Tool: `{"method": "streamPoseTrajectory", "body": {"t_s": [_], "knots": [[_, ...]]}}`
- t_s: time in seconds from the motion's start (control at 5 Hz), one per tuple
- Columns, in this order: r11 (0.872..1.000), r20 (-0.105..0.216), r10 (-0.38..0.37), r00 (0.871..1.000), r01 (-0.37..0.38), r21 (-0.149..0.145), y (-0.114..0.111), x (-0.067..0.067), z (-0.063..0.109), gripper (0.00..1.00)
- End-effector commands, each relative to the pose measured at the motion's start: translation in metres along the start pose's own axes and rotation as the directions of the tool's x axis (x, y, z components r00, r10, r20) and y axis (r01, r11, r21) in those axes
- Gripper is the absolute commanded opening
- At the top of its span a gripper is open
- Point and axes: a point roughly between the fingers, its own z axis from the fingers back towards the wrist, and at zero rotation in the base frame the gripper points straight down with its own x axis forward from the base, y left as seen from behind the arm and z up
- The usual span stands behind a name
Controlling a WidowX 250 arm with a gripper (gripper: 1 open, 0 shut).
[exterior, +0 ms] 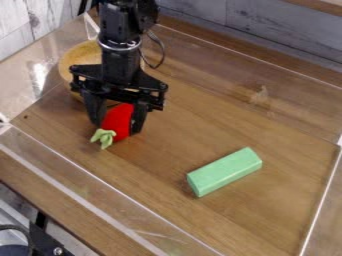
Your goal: Move the red object to the left side of the table
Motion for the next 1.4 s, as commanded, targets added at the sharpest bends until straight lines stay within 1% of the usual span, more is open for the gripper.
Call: {"method": "streamPoseTrajectory", "body": {"t_s": [0.0, 0.2, 0.4, 0.6, 0.8, 1.0, 1.2], "knots": [[0.999, 0.045, 0.028, 0.999, -0.027, -0.018, -0.011, 0.006, 0.024, 0.00], [0.999, 0.026, 0.041, 0.999, -0.040, -0.035, -0.021, 0.006, 0.044, 0.00], [0.997, 0.000, 0.053, 0.999, -0.053, -0.058, -0.013, 0.011, 0.069, 0.00], [0.992, -0.015, 0.111, 0.994, -0.111, -0.059, 0.003, 0.016, 0.075, 0.00], [0.993, -0.027, 0.104, 0.994, -0.105, -0.055, 0.004, 0.002, 0.060, 1.00], [0.995, -0.035, 0.091, 0.995, -0.092, -0.048, 0.003, -0.012, 0.045, 1.00], [0.994, -0.031, 0.091, 0.995, -0.092, -0.060, 0.000, -0.016, 0.053, 1.00]]}}
